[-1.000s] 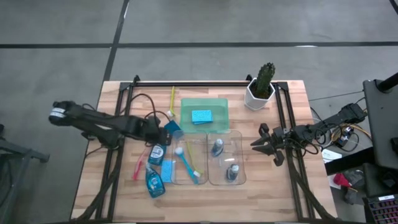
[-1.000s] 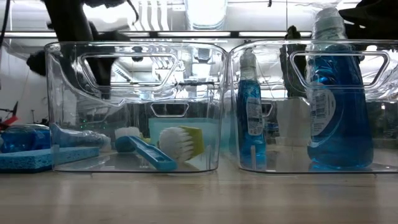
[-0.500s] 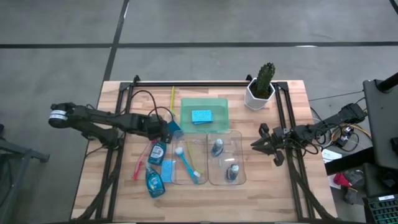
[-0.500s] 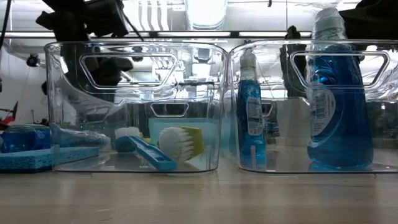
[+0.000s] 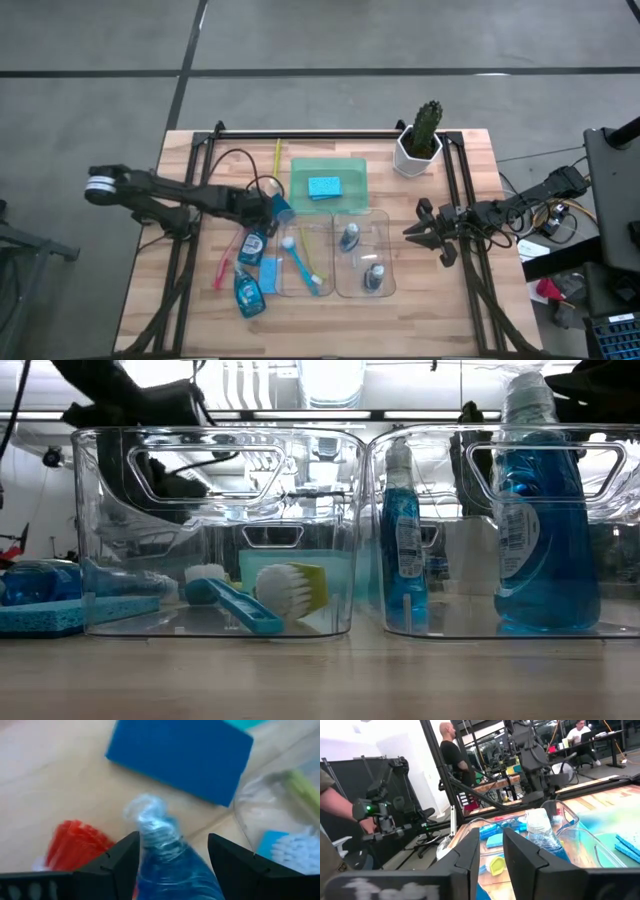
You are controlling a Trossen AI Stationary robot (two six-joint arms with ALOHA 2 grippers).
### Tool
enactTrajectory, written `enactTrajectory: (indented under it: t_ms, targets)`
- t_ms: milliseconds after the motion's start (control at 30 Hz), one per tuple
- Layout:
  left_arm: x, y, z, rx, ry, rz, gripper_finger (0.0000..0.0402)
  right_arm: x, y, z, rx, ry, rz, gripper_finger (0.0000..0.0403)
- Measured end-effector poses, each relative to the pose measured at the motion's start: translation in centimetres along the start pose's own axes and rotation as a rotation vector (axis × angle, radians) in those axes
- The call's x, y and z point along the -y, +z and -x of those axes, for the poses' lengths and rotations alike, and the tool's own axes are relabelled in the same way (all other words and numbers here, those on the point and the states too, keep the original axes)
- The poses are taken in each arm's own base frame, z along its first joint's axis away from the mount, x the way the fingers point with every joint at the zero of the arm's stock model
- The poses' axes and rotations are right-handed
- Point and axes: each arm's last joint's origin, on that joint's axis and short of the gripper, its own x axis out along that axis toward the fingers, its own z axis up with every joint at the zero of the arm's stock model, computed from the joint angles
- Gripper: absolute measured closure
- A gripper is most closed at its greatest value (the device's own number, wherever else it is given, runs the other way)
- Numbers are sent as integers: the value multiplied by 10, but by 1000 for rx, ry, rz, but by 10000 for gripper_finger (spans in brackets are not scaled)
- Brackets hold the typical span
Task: Pick & Place Kitchen Sink Supplies
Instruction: Put the blue dishwashing liquid bottle into the right transparent bin
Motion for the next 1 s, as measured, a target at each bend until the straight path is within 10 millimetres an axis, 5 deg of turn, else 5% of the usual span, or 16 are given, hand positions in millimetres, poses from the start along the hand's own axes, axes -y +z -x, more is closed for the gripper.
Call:
enactTrajectory:
  t_ms: [467, 767, 1000]
  targets:
    - [-15, -11, -17, -42, 48, -8, 181, 0, 0, 0, 0, 0, -1, 332]
    - [-13, -11, -16, -61, 28, -62, 268, 0, 0, 0, 0, 0, -1, 339]
    - [-14, -11, -11, -61, 4, -72, 263, 0, 0, 0, 0, 0, 0, 327]
